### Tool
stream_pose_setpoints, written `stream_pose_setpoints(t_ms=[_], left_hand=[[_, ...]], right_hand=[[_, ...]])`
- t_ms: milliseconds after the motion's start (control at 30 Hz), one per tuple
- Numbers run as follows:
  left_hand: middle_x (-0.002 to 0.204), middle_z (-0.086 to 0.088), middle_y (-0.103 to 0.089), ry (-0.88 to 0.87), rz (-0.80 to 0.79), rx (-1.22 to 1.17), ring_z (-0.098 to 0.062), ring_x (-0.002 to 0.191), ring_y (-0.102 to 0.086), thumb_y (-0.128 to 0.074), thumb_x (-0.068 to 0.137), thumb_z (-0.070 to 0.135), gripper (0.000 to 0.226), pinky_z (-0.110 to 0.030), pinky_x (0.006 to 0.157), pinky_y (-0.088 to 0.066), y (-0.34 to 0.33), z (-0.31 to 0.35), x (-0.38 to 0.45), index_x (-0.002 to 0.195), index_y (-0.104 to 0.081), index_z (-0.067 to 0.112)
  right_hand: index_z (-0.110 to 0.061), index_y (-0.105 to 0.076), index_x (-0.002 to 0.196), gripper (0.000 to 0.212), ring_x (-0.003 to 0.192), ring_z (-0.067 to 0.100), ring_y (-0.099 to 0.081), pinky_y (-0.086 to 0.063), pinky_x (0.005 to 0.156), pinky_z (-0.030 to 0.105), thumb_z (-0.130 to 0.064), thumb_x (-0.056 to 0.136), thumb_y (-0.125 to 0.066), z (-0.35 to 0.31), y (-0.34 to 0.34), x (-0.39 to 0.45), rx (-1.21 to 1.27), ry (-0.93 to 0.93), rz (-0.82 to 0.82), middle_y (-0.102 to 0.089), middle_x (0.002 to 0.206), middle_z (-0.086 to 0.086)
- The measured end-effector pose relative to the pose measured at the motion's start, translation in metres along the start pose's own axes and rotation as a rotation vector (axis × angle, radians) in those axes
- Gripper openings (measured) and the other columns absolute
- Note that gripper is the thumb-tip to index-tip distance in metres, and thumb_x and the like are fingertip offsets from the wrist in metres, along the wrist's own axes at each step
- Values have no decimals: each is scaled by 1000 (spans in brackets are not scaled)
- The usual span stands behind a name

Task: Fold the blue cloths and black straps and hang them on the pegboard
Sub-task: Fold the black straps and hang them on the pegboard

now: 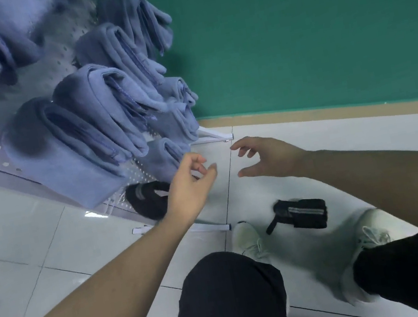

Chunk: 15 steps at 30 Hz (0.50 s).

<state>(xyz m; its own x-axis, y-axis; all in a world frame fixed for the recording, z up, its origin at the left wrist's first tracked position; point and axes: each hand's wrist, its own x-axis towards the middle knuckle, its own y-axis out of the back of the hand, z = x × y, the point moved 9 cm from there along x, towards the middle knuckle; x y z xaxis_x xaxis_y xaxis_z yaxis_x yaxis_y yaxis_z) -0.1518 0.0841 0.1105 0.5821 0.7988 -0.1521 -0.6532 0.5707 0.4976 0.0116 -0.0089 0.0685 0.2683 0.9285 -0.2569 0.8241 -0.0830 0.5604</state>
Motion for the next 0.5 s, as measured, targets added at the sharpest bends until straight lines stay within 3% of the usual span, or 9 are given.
stream_pose_setpoints(t_ms=[133, 233, 400, 500], left_hand=[[91, 4, -58, 71, -310, 109, -23, 70, -58, -72, 90, 27, 20, -30, 65, -44, -80, -9, 33, 95, -53, 30], [104, -2, -59, 103, -500, 276, -24, 75, -60, -71, 90, 27, 22, -30, 69, -46, -132, -25, 48, 103, -54, 27], [112, 0, -58, 111, -682, 411, -25, 91, -64, -69, 92, 28, 23, -40, 89, -53, -206, -54, 66, 109, -54, 25], [112, 3, -57, 136, -760, 442, -24, 95, -63, -68, 93, 27, 22, -39, 88, -53, -246, -81, 72, 110, -54, 26]], right_hand=[[-35, -55, 127, 42, 101, 14, -58, -49, 91, 30, -33, 89, -73, 66, 29, -17, -12, -169, 24, -58, 113, -11], [-33, -56, 127, 35, 102, 16, -59, -49, 86, 30, -31, 94, -66, 115, 38, -28, -117, -291, -21, -57, 115, -11], [-32, -53, 133, 39, 103, 17, -57, -47, 88, 29, -30, 95, -61, 193, 30, -41, -216, -450, -136, -57, 122, -9], [-29, -50, 138, 43, 107, 18, -57, -47, 93, 31, -31, 96, -60, 237, 16, -45, -253, -536, -224, -58, 126, -7]])
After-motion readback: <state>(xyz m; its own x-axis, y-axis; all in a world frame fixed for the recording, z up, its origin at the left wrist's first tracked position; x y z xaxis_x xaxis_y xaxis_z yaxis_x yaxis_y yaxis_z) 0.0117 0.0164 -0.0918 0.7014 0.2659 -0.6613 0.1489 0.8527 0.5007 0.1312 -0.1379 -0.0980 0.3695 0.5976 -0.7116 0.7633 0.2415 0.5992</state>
